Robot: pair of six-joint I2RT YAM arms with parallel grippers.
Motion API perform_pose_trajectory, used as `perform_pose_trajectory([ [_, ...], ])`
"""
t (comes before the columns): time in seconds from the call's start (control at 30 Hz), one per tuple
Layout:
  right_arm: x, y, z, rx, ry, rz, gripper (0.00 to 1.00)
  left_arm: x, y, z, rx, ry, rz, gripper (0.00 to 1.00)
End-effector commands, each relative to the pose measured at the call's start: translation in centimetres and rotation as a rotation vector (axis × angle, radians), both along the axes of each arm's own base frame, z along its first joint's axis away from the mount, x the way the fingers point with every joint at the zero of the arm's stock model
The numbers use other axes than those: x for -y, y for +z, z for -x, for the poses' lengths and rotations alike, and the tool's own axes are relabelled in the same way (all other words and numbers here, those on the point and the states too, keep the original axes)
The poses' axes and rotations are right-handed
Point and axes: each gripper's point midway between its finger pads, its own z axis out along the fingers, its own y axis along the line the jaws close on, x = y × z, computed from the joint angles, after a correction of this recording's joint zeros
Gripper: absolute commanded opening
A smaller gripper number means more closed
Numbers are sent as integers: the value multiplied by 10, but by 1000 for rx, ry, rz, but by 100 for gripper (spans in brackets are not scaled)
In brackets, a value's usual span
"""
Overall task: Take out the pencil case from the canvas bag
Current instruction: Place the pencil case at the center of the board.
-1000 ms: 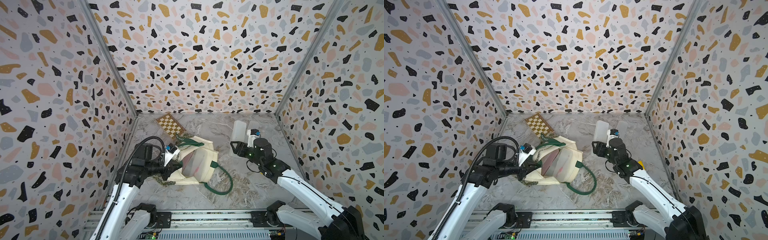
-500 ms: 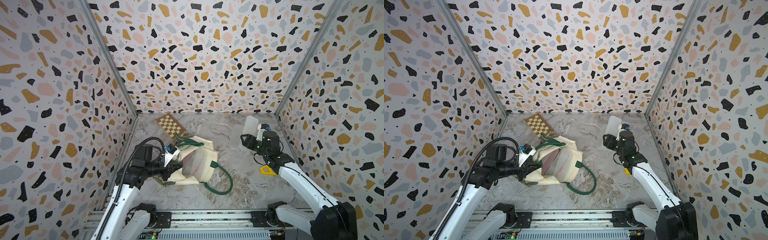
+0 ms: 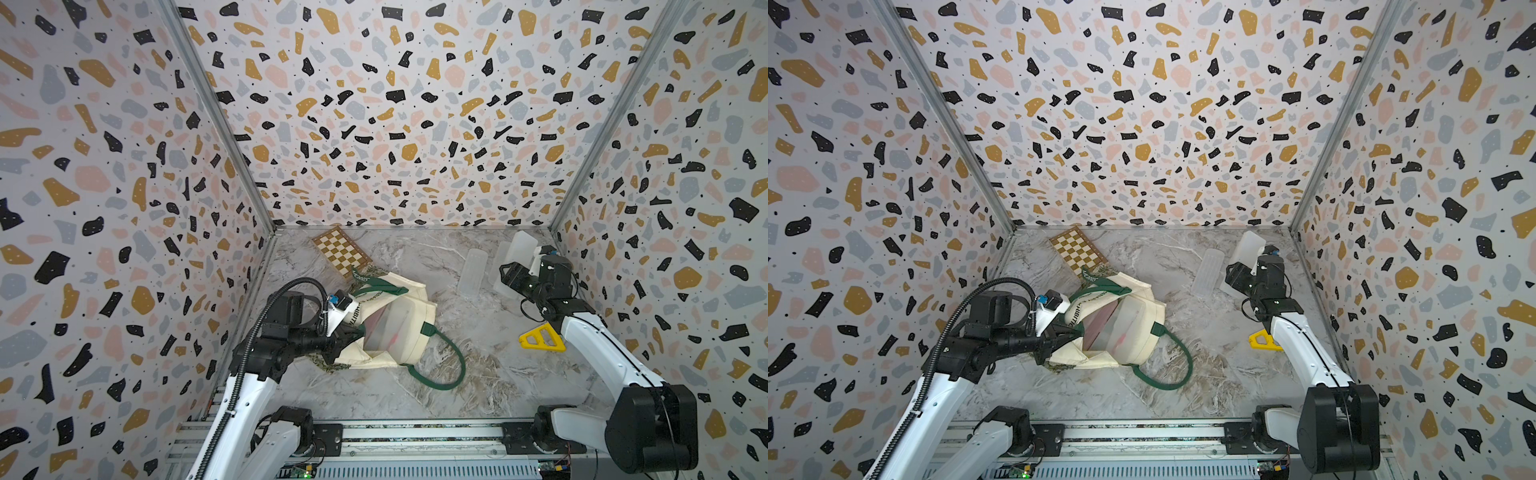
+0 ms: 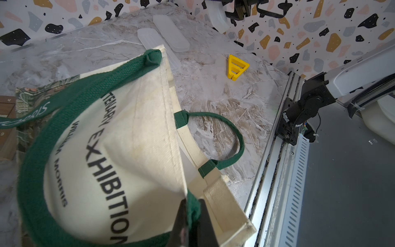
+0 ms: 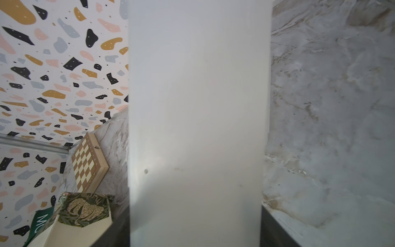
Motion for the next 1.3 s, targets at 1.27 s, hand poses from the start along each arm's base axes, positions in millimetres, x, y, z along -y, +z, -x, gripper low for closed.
perform_pose_trajectory([
  [1.27, 100, -101, -38, -310, -222, 184, 70, -2, 7, 1, 60, 9, 29, 0],
])
